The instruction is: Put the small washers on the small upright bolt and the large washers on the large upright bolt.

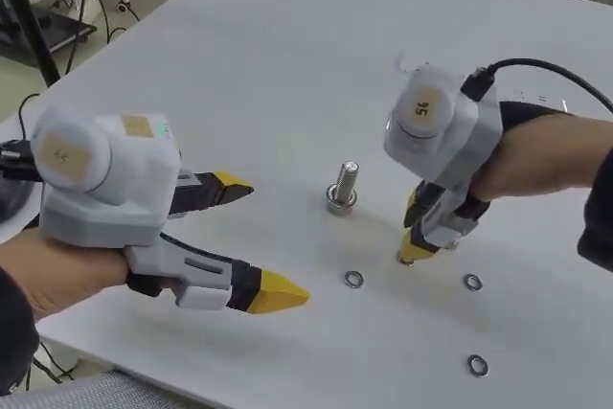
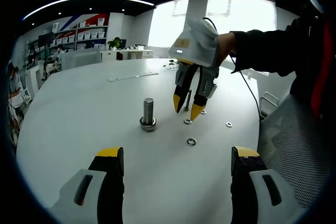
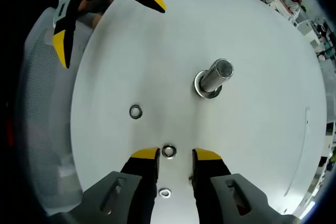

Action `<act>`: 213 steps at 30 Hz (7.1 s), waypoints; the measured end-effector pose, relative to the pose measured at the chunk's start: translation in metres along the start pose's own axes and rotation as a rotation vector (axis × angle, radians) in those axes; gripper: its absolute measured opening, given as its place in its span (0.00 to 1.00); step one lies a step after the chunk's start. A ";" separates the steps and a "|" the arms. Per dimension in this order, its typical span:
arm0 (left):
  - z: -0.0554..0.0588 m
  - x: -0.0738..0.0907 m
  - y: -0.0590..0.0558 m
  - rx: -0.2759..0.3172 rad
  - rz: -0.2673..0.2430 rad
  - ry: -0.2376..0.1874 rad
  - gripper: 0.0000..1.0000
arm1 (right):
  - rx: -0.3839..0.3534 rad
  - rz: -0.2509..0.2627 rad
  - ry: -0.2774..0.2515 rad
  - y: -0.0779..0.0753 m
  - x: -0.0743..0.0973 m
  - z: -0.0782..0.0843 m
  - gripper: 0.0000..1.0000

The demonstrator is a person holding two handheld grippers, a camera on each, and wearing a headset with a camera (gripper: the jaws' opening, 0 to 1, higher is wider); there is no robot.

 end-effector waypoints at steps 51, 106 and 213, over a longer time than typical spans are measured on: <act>-0.005 0.003 -0.005 -0.012 -0.001 0.008 0.83 | 0.018 0.013 -0.018 0.006 -0.010 0.007 0.16; -0.001 0.000 -0.010 -0.021 0.018 0.019 0.82 | 0.019 0.012 -0.027 0.021 0.009 0.010 0.14; -0.016 -0.044 -0.032 -0.111 0.200 0.073 0.82 | -0.082 0.039 -0.063 -0.022 0.062 0.047 0.14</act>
Point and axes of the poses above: the centre of the closed fingertips' face, and the gripper's own axes: x roughly backward along the fingers, y roughly to its left, z roughly out of its underside, the point moved 3 cm from there along x, roughly backward along the fingers, and after that the axes turned 2 degrees about -z, right-handed, at the moved point
